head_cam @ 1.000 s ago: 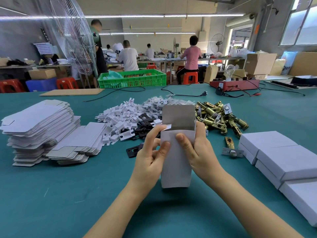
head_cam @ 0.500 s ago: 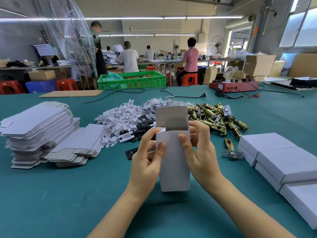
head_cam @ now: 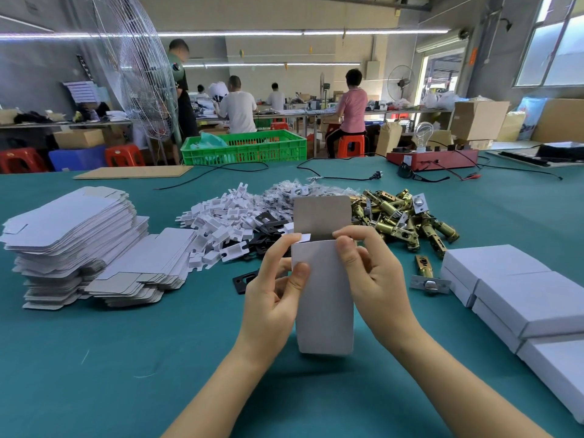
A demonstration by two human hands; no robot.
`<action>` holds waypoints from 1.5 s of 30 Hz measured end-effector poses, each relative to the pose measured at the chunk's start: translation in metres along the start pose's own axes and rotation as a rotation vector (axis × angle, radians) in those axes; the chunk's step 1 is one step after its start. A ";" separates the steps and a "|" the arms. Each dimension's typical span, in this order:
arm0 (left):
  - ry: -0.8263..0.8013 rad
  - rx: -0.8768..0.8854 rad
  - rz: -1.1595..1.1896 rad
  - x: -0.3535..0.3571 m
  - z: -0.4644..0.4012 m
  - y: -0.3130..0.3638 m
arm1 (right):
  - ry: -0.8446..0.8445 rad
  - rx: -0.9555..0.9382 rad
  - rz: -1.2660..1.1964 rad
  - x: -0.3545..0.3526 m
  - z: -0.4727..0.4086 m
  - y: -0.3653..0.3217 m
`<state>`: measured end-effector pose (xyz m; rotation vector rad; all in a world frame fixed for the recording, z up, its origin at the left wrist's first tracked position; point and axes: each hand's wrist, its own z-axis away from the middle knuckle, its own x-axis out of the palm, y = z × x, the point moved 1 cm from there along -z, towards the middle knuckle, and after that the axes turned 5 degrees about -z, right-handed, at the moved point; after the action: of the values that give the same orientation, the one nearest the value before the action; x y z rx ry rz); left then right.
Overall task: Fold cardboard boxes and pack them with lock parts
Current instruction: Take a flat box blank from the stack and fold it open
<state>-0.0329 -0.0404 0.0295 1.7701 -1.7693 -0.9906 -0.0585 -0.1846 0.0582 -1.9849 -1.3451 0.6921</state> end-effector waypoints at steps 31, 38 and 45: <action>0.016 -0.042 0.009 0.004 0.001 0.004 | -0.132 0.436 -0.636 -0.013 -0.012 -0.020; 0.027 -0.053 -0.017 0.006 0.003 0.000 | -0.113 0.449 -0.603 -0.011 -0.010 -0.022; 0.055 -0.070 -0.014 0.007 0.004 -0.002 | -0.074 0.488 -0.423 -0.007 -0.009 -0.020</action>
<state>-0.0352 -0.0466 0.0243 1.7520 -1.6708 -0.9875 -0.0666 -0.1877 0.0791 -1.2544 -1.4151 0.8000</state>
